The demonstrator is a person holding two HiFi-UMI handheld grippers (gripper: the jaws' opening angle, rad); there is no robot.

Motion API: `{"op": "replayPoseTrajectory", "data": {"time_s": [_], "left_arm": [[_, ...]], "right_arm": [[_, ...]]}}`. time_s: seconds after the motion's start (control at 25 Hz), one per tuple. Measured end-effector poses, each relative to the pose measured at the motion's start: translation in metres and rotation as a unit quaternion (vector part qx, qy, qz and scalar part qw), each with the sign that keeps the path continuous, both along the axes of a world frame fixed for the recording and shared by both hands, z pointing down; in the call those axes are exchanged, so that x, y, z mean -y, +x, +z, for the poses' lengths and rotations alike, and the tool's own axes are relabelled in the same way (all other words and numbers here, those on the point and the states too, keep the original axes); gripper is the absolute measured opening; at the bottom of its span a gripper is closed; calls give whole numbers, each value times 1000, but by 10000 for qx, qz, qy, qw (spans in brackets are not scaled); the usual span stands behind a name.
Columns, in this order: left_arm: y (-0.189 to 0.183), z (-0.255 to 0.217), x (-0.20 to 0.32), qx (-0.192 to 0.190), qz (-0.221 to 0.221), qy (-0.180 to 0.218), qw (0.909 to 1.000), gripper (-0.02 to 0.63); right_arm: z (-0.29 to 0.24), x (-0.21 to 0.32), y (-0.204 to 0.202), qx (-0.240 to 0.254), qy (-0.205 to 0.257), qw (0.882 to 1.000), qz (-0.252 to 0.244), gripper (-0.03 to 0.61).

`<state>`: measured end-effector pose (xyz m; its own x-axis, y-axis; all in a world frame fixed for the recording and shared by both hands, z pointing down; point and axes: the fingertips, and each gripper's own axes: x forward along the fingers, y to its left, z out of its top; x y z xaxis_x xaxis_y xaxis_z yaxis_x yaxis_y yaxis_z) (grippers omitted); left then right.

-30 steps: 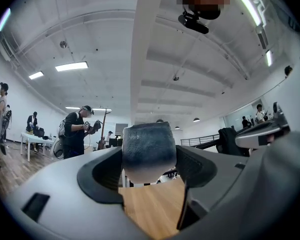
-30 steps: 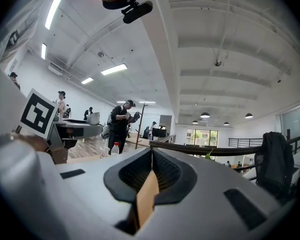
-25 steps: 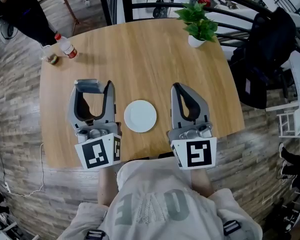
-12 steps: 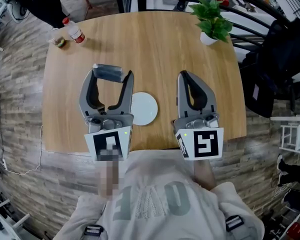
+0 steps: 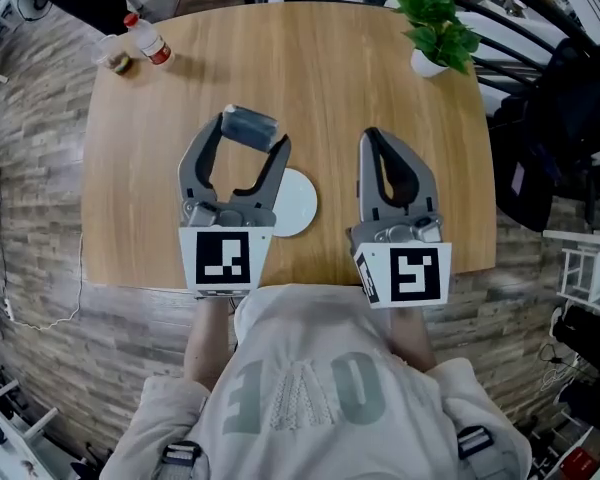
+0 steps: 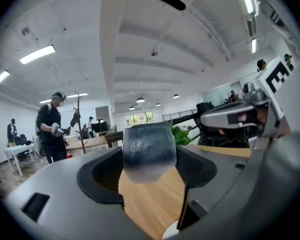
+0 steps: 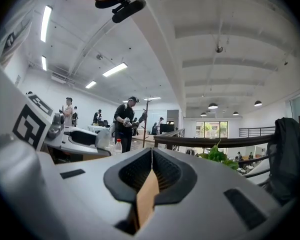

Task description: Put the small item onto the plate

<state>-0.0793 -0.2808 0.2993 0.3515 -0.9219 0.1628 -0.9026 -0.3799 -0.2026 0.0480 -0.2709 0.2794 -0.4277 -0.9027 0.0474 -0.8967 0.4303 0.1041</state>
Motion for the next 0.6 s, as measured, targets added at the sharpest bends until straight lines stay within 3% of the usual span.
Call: {"op": "replayPoseTrajectory", "data": {"time_s": [0.28, 0.4, 0.6], "left_arm": [[7, 90, -8, 812, 287, -1016, 9911, 318], [12, 137, -18, 1069, 442, -1639, 9797, 318], [17, 204, -31, 996, 614, -2674, 9564, 318]], "right_arm": [[9, -2, 10, -26, -131, 9996, 235, 18], [18, -2, 16, -30, -256, 9991, 325, 18], [30, -5, 23, -64, -422, 9981, 434, 18]]}}
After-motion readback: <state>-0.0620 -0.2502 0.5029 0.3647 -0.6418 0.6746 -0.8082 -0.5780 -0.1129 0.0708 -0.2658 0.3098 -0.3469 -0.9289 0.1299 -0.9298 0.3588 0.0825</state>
